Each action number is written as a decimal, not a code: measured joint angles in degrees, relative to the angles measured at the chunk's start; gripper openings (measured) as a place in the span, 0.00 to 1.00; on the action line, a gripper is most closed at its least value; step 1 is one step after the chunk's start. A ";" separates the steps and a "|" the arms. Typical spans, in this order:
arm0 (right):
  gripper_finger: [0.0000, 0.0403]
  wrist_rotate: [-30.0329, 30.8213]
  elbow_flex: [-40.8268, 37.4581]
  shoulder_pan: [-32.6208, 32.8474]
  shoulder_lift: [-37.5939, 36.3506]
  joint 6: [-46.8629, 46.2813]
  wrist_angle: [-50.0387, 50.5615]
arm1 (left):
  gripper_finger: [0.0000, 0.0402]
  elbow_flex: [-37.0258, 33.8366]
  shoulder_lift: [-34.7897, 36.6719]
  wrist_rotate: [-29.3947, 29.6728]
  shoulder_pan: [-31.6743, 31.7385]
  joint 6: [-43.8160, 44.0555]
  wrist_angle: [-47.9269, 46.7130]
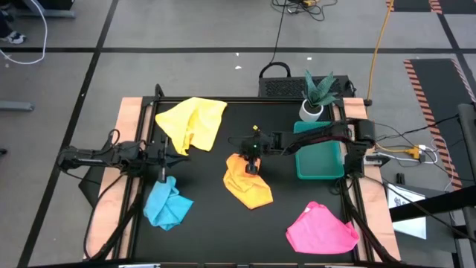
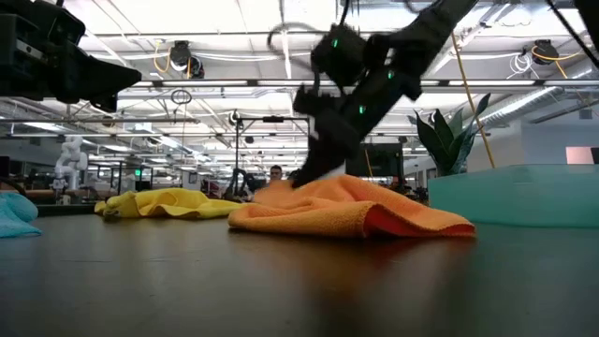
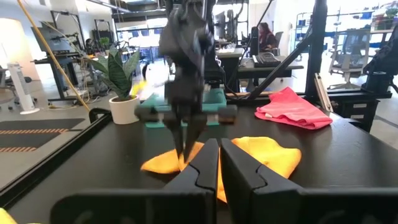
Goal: Fold microfiber towels
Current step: Fold the orange microfiber cloth
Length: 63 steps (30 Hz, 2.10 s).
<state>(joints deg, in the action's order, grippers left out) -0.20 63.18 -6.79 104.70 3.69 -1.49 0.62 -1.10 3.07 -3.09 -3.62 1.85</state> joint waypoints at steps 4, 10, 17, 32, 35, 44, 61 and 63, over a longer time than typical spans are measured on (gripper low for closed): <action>0.01 6.03 -0.02 2.18 -5.90 1.62 -0.20 | 0.05 0.00 0.00 0.00 0.00 0.00 0.00; 0.01 16.21 0.04 6.04 -16.29 3.24 -1.00 | 0.05 0.00 -0.01 0.02 0.01 0.00 0.00; 0.01 17.28 -1.38 11.28 -21.60 3.67 -1.66 | 0.05 0.00 -0.01 0.04 0.02 0.00 0.00; 0.08 5.93 -26.66 21.98 -17.77 -6.16 -23.55 | 0.05 0.00 0.00 0.11 0.00 0.00 0.04; 0.14 4.09 -26.71 22.30 -17.81 -7.10 -21.71 | 0.05 0.00 0.00 0.10 0.01 0.00 0.06; 0.35 -0.56 -26.71 22.82 -18.09 -9.00 -19.86 | 0.05 0.00 -0.01 0.09 0.01 0.00 0.09; 0.41 -0.03 -26.05 24.92 -18.09 -13.92 -19.64 | 0.05 0.00 -0.02 0.09 0.02 0.00 0.09; 0.41 -0.03 -24.90 24.92 -18.09 -14.47 -19.01 | 0.05 0.00 0.00 0.09 0.01 0.00 0.09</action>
<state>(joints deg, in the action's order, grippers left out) -0.23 38.28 18.13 86.61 -10.78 -20.51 0.62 -1.10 3.16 -3.09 -3.62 1.93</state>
